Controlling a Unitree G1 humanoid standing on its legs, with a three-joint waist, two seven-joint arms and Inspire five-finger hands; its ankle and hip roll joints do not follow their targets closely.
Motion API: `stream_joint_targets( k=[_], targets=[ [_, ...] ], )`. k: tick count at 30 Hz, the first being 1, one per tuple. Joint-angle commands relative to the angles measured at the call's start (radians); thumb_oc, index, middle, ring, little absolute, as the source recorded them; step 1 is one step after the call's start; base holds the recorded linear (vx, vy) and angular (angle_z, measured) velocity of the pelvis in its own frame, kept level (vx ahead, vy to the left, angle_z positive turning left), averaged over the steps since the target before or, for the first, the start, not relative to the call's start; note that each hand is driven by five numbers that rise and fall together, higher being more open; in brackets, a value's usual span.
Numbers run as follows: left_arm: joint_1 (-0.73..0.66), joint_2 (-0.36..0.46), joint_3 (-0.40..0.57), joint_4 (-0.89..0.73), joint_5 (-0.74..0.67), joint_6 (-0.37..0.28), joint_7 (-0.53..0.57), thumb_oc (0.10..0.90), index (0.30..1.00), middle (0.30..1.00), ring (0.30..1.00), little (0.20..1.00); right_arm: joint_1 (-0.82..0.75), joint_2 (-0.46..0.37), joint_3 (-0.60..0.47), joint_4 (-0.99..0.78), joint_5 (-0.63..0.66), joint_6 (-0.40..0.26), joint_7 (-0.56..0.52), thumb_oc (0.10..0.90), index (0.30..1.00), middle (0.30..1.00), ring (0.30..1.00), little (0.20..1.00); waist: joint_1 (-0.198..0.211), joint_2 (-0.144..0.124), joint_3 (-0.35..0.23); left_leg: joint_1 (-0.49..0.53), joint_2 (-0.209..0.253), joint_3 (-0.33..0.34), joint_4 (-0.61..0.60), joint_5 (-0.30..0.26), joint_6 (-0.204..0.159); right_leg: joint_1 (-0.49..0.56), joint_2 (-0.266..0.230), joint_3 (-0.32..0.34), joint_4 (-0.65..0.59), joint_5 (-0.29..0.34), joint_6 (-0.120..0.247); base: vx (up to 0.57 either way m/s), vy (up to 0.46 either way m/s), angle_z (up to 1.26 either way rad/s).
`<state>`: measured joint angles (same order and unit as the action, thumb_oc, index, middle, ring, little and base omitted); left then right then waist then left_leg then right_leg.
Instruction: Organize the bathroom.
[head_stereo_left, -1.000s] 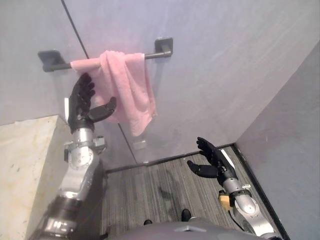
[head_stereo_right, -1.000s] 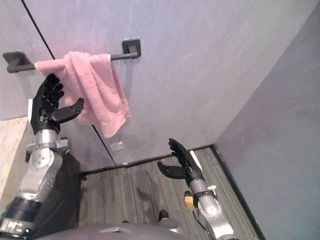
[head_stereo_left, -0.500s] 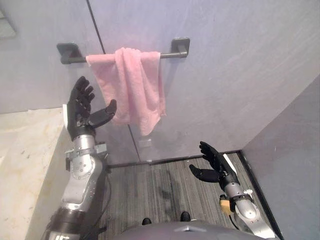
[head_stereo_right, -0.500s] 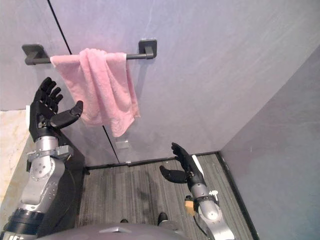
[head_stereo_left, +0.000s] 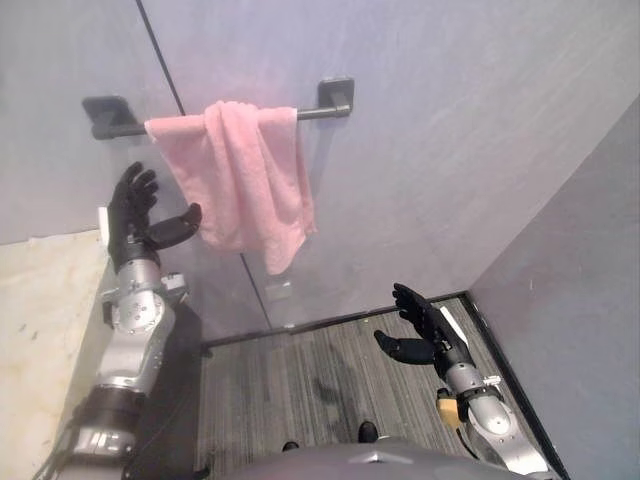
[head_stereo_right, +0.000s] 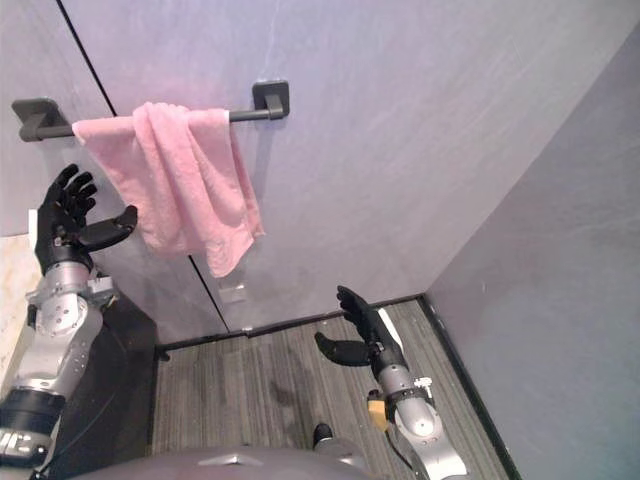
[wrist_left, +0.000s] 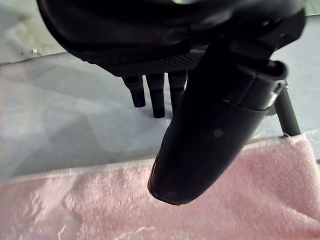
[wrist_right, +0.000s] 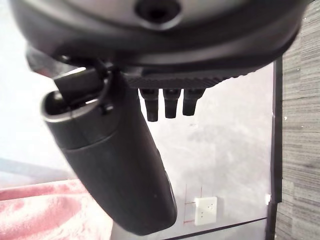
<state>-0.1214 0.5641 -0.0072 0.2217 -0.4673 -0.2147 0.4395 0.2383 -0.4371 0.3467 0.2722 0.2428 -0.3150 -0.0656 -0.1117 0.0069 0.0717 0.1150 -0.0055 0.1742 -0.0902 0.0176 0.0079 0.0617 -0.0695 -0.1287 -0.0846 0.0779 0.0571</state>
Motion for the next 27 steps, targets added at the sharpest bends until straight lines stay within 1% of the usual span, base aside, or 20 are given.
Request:
stream_joint_targets(
  k=[1,3,4,5,6,7,8,10,11,12,13,15,19,22,23,27],
  targets=[
    [-0.197,0.097,-0.005,0.102,-0.001,-0.086,-0.063,0.8,0.9,0.9,0.9,0.9,-0.086,-0.043,0.024,-0.043,0.016,-0.091,0.03,0.8,0.9,0.9,0.9,0.9,-0.039,0.007,-0.066,0.021,0.009,0.032,0.003,-0.073,0.009,0.011,-0.037,0.035,0.048,-0.067,0.09,0.02,0.017,-0.09],
    [-0.223,0.113,-0.011,0.132,-0.026,-0.093,-0.101,0.8,0.9,0.9,0.9,0.9,-0.086,-0.048,0.023,-0.032,0.02,-0.102,0.039,0.8,0.9,0.9,0.9,0.9,-0.046,0.01,-0.068,0.022,0.009,0.039,0.003,-0.075,0.011,0.007,-0.035,0.042,0.054,-0.069,0.091,0.02,0.013,-0.1],
    [-0.227,0.115,-0.014,0.138,-0.027,-0.094,-0.117,0.778,0.867,0.867,0.867,0.867,-0.086,-0.048,0.023,-0.029,0.02,-0.105,0.039,0.8,0.9,0.9,0.9,0.9,-0.048,0.011,-0.068,0.022,0.009,0.041,0.003,-0.075,0.011,0.006,-0.035,0.044,0.055,-0.07,0.09,0.02,0.012,-0.09],
    [-0.241,0.121,-0.018,0.157,-0.065,-0.1,-0.153,0.748,0.822,0.822,0.822,0.822,-0.086,-0.05,0.021,-0.025,0.019,-0.108,0.046,0.8,0.9,0.9,0.9,0.9,-0.052,0.014,-0.069,0.024,0.009,0.045,0.003,-0.076,0.012,0.006,-0.034,0.047,0.057,-0.071,0.09,0.02,0.012,-0.08],
    [-0.244,0.123,-0.02,0.161,-0.075,-0.099,-0.161,0.745,0.818,0.818,0.818,0.818,-0.086,-0.051,0.02,-0.023,0.02,-0.11,0.049,0.8,0.9,0.9,0.9,0.9,-0.053,0.015,-0.07,0.024,0.009,0.047,0.003,-0.076,0.011,0.006,-0.033,0.048,0.058,-0.071,0.09,0.04,0.019,-0.07],
    [-0.254,0.127,-0.023,0.171,-0.093,-0.104,-0.198,0.74,0.811,0.811,0.811,0.811,-0.085,-0.052,0.02,-0.02,0.016,-0.113,0.051,0.8,0.9,0.9,0.9,0.9,-0.057,0.017,-0.071,0.026,0.009,0.05,0.003,-0.077,0.012,0.005,-0.033,0.051,0.06,-0.074,0.09,0.02,0.013,-0.03],
    [-0.255,0.127,-0.024,0.172,-0.1,-0.104,-0.203,0.736,0.804,0.804,0.804,0.804,-0.086,-0.053,0.02,-0.02,0.016,-0.113,0.052,0.8,0.9,0.9,0.9,0.9,-0.057,0.017,-0.071,0.027,0.009,0.05,0.003,-0.077,0.012,0.005,-0.033,0.052,0.06,-0.074,0.09,0.0,0.0,0.0],
    [-0.257,0.123,-0.028,0.167,-0.122,-0.101,-0.229,0.737,0.806,0.806,0.806,0.806,-0.088,-0.054,0.016,-0.02,0.014,-0.112,0.056,0.8,0.9,0.9,0.9,0.9,-0.058,0.019,-0.071,0.029,0.008,0.052,0.003,-0.079,0.014,0.005,-0.033,0.054,0.063,-0.074,0.09,0.0,0.0,0.0],
    [-0.26,0.116,-0.037,0.159,-0.157,-0.097,-0.263,0.78,0.869,0.869,0.869,0.869,-0.09,-0.053,0.019,-0.022,0.009,-0.107,0.053,0.8,0.9,0.9,0.9,0.9,-0.059,0.021,-0.07,0.032,0.007,0.053,0.003,-0.081,0.016,0.005,-0.032,0.056,0.067,-0.077,0.09,0.0,0.0,0.0],
    [-0.259,0.114,-0.037,0.153,-0.175,-0.09,-0.286,0.8,0.9,0.9,0.9,0.9,-0.09,-0.053,0.018,-0.021,0.007,-0.106,0.053,0.8,0.9,0.9,0.9,0.9,-0.058,0.021,-0.07,0.033,0.006,0.053,0.003,-0.082,0.016,0.006,-0.032,0.056,0.067,-0.078,0.09,0.0,0.0,0.0],
    [-0.245,0.105,-0.039,0.125,-0.192,-0.071,-0.321,0.8,0.9,0.9,0.9,0.9,-0.091,-0.05,0.018,-0.015,0.005,-0.109,0.053,0.8,0.9,0.9,0.9,0.9,-0.055,0.021,-0.07,0.035,0.005,0.052,0.003,-0.084,0.019,0.006,-0.033,0.055,0.069,-0.08,0.09,0.0,0.0,0.0],
    [-0.228,0.1,-0.045,0.098,-0.211,-0.059,-0.353,0.8,0.9,0.9,0.9,0.9,-0.09,-0.047,0.016,-0.015,0.003,-0.108,0.053,0.8,0.9,0.9,0.9,0.9,-0.052,0.022,-0.069,0.036,0.004,0.051,0.003,-0.085,0.02,0.007,-0.034,0.055,0.071,-0.081,0.09,0.0,0.0,0.0],
    [-0.17,0.102,-0.037,0.002,-0.192,-0.025,-0.363,0.8,0.9,0.9,0.9,0.9,-0.083,-0.041,0.01,-0.015,-0.004,-0.105,0.053,0.8,0.9,0.9,0.9,0.9,-0.039,0.024,-0.067,0.039,0.002,0.042,0.003,-0.086,0.024,0.011,-0.035,0.049,0.074,-0.085,0.089,0.0,0.0,0.0],
    [-0.147,0.105,-0.024,-0.035,-0.175,-0.014,-0.366,0.8,0.9,0.9,0.9,0.9,-0.076,-0.037,0.009,-0.014,-0.008,-0.105,0.052,0.8,0.9,0.9,0.9,0.9,-0.031,0.023,-0.067,0.039,0.0,0.037,0.003,-0.087,0.025,0.014,-0.036,0.044,0.072,-0.086,0.089,0.0,0.0,0.0],
    [-0.134,0.108,-0.019,-0.065,-0.188,0.004,-0.378,0.8,0.9,0.9,0.9,0.9,-0.074,-0.037,0.009,-0.014,-0.008,-0.105,0.053,0.8,0.9,0.9,0.9,0.9,-0.028,0.021,-0.067,0.038,0.0,0.034,0.003,-0.086,0.024,0.015,-0.037,0.04,0.071,-0.086,0.089,0.0,0.0,0.0],
    [-0.139,0.124,-0.033,-0.078,-0.21,0.013,-0.415,0.8,0.9,0.9,0.9,0.9,-0.073,-0.042,0.017,-0.013,-0.007,-0.106,0.051,0.8,0.9,0.9,0.9,0.9,-0.023,0.02,-0.066,0.037,-0.002,0.029,0.003,-0.085,0.026,0.016,-0.037,0.032,0.074,-0.086,0.09,0.0,0.0,0.0]
  ],
)
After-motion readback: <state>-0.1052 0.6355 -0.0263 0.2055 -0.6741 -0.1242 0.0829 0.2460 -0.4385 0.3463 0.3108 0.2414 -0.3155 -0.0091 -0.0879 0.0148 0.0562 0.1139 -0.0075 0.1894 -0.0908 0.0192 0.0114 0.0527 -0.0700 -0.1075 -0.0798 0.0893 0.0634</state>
